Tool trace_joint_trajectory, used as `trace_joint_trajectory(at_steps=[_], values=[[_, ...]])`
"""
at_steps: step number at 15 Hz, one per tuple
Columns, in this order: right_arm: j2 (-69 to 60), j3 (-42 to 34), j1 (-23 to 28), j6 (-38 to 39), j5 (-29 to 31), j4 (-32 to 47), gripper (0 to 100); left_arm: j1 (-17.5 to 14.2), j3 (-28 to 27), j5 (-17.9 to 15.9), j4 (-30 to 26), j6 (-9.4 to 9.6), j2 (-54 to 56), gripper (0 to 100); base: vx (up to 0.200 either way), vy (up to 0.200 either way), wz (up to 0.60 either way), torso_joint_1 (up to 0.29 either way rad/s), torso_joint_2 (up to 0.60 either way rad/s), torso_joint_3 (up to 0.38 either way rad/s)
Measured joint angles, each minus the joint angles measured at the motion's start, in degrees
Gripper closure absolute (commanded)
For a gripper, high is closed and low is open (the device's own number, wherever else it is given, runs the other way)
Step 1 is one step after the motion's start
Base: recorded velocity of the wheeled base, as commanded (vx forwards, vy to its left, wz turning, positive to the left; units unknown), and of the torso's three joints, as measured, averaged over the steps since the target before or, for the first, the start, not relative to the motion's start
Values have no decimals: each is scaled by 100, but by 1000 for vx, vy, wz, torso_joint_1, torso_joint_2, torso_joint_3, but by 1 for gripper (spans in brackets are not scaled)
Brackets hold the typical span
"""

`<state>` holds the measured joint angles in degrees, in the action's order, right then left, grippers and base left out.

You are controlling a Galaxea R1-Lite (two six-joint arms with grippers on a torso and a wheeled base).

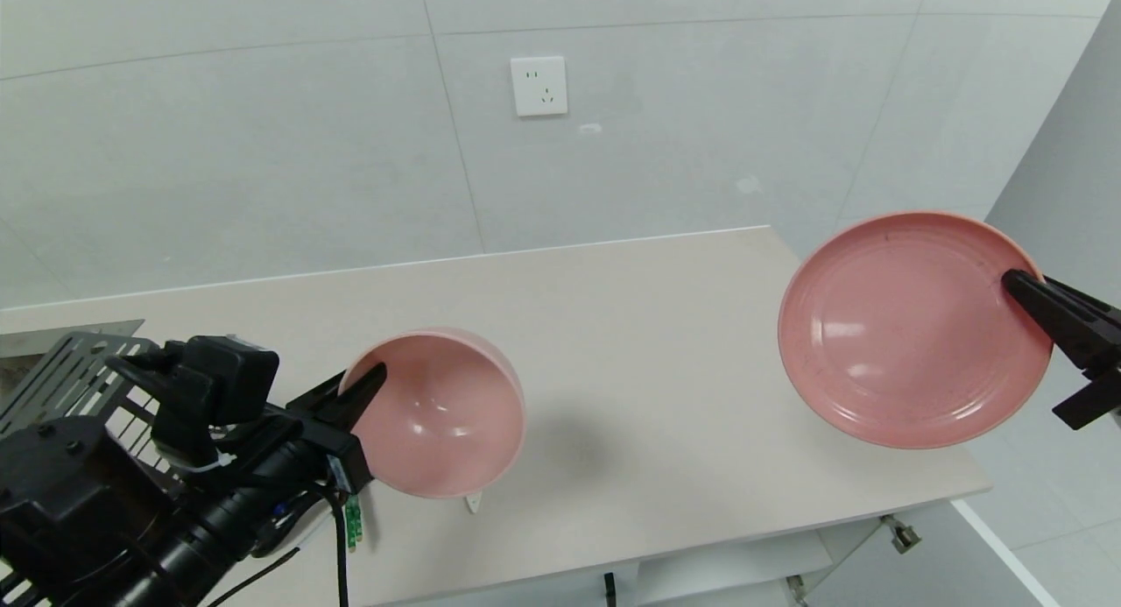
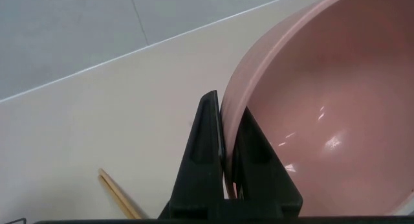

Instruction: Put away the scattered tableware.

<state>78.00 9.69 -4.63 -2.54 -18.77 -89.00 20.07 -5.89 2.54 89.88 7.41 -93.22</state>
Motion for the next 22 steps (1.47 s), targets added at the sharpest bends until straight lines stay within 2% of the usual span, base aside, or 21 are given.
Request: trace_joint_trajectory(at_steps=[3,8,14,18,22], values=[[9,-10,-10,0,-2,-9,100,9,-6,0,6,5,85,100,-200,0,0,-10,-1,5],[41,-49,-10,-466,0,2,100,35,29,0,-2,-2,190,100,0,0,0,0,0,0],[282,-110,-10,-490,0,-91,100,60,171,-2,6,-2,193,100,0,0,0,0,0,0],[351,-135,-10,-460,0,-90,100,60,188,0,4,-2,172,100,0,0,-600,-51,116,51],[345,-126,-2,-461,4,-77,100,60,208,0,-2,-2,172,100,0,0,0,0,0,0]])
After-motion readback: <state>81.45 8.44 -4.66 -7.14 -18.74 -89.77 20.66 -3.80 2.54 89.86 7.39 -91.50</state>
